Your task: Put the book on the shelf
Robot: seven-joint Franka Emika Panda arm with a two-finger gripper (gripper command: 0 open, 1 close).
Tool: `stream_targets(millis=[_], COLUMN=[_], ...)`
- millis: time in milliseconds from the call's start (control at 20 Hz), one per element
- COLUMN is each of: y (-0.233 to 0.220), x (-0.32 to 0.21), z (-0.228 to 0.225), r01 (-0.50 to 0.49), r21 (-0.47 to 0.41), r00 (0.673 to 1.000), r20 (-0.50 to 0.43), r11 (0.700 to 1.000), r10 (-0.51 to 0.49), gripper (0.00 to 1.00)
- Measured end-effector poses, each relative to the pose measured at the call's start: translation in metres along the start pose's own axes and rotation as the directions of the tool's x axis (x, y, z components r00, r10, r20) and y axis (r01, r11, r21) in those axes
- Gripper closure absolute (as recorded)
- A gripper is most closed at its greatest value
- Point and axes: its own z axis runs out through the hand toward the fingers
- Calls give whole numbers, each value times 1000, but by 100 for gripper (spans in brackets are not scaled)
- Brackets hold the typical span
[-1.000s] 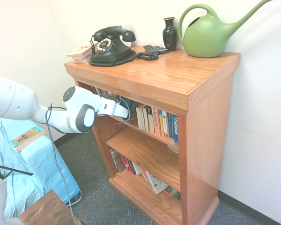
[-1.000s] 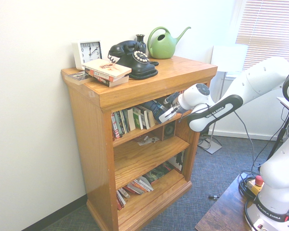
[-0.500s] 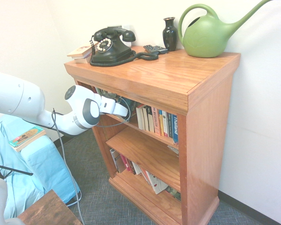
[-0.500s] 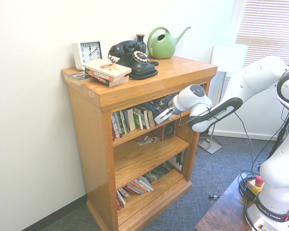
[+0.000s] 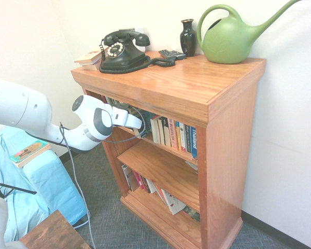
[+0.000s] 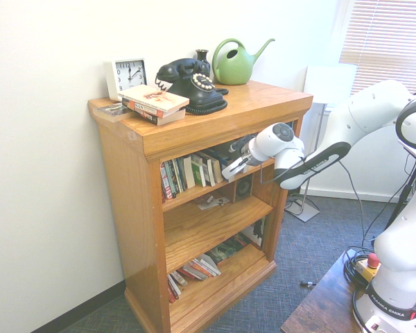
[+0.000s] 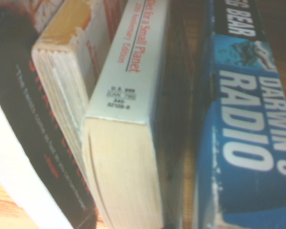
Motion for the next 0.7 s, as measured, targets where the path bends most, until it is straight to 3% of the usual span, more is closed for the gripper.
stream_targets(millis=[350,700], y=[14,48], x=[-11,-68], z=[2,-44], r01=[-8,-40], r21=[-9,3], r00=[1000,999], r20=[18,35], r11=[1000,999], r10=[8,40], gripper=[0,0])
